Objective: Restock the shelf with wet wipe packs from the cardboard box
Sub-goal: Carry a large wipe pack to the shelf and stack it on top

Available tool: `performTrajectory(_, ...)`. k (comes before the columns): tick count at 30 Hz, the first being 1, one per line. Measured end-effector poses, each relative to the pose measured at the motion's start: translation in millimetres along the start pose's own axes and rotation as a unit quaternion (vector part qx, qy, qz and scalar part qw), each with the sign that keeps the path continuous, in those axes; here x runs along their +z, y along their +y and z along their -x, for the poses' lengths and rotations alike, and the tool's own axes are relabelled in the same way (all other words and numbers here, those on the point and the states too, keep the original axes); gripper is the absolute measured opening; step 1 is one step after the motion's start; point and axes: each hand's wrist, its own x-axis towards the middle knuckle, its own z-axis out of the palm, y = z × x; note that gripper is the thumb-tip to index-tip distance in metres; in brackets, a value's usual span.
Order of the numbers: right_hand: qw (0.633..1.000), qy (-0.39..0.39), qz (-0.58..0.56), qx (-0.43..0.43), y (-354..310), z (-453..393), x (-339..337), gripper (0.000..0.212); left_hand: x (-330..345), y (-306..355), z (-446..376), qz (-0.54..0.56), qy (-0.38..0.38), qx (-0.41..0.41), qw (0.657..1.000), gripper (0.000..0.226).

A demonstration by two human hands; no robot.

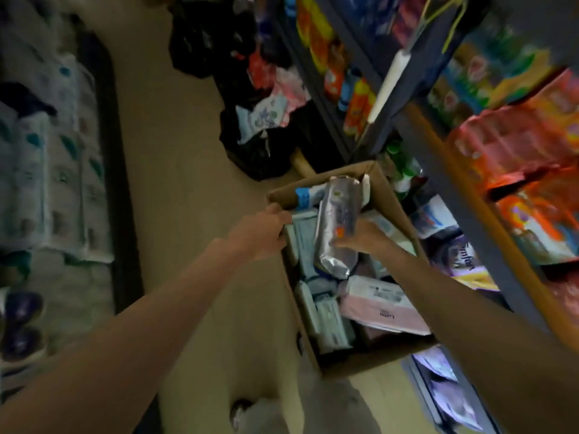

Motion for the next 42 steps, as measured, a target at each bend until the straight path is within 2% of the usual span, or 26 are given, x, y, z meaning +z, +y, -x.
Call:
performTrajectory(2, 0.998, 0.023, -0.024, 0.044, -7, -23, 17, 0.106, 15, -5, -18, 0.028, -0.015, -0.014, 0.999, 0.043)
performTrajectory(4, 0.995, 0.046, -0.031, 0.082, -20, -45, 31, 0.118, 26, -10, -30, 0.050, -0.027, -0.027, 0.998, 0.042)
performTrajectory(8, 0.988, 0.076, 0.014, 0.136, -42, -78, 56, 0.118, 38, -29, -43, 0.086, -0.021, -0.063, 0.994, 0.041)
performTrajectory(11, 0.980, 0.100, -0.024, 0.172, -39, -100, 57, 0.124, 44, -47, -47, 0.090, -0.033, -0.083, 0.992, 0.040)
performTrajectory(18, 0.977, 0.105, -0.040, 0.180, -30, -105, 45, 0.121, 59, -47, -46, 0.143, -0.034, -0.102, 0.984, 0.040)
performTrajectory(21, 0.969, 0.073, -0.176, 0.156, -22, -101, 29, 0.123, 55, -39, -46, 0.162, -0.033, -0.101, 0.981, 0.044)
performTrajectory(23, 0.937, 0.043, -0.316, 0.146, -17, -94, 22, 0.122, 44, -31, -49, 0.207, -0.016, -0.127, 0.970, 0.046)
performTrajectory(25, 0.902, -0.028, -0.401, 0.155, -17, -76, 14, 0.122, 28, -21, -50, 0.279, 0.012, -0.156, 0.947, 0.038)
performTrajectory(27, 0.878, -0.089, -0.447, 0.144, -19, -57, 5, 0.107, 14, -14, -46, 0.355, 0.026, -0.172, 0.919, 0.011)
performTrajectory(28, 0.870, -0.104, -0.466, 0.127, -23, -50, -1, 0.101, 7, -11, -41, 0.394, 0.024, -0.177, 0.902, 0.007)
performTrajectory(30, 0.864, -0.131, -0.480, 0.071, -42, -29, -14, 0.104, -1, -11, -28, 0.485, 0.002, -0.190, 0.854, 0.013)
performTrajectory(32, 0.857, -0.152, -0.492, -0.008, -69, -3, -29, 0.105, -7, -17, -12, 0.592, -0.032, -0.209, 0.778, 0.027)
performTrajectory(34, 0.846, -0.177, -0.494, -0.092, -101, 31, -41, 0.089, -20, -31, 11, 0.665, -0.057, -0.204, 0.716, 0.041)
performTrajectory(37, 0.822, -0.224, -0.478, -0.213, -147, 81, -49, 0.063, -47, -59, 61, 0.712, -0.017, -0.152, 0.685, 0.058)
performTrajectory(39, 0.806, -0.255, -0.460, -0.271, -182, 119, -46, 0.060, -67, -78, 102, 0.735, 0.048, -0.122, 0.665, 0.065)
performTrajectory(42, 0.796, -0.279, -0.415, -0.342, -238, 175, -24, 0.063, -86, -105, 174, 0.752, 0.139, -0.106, 0.636, 0.090)
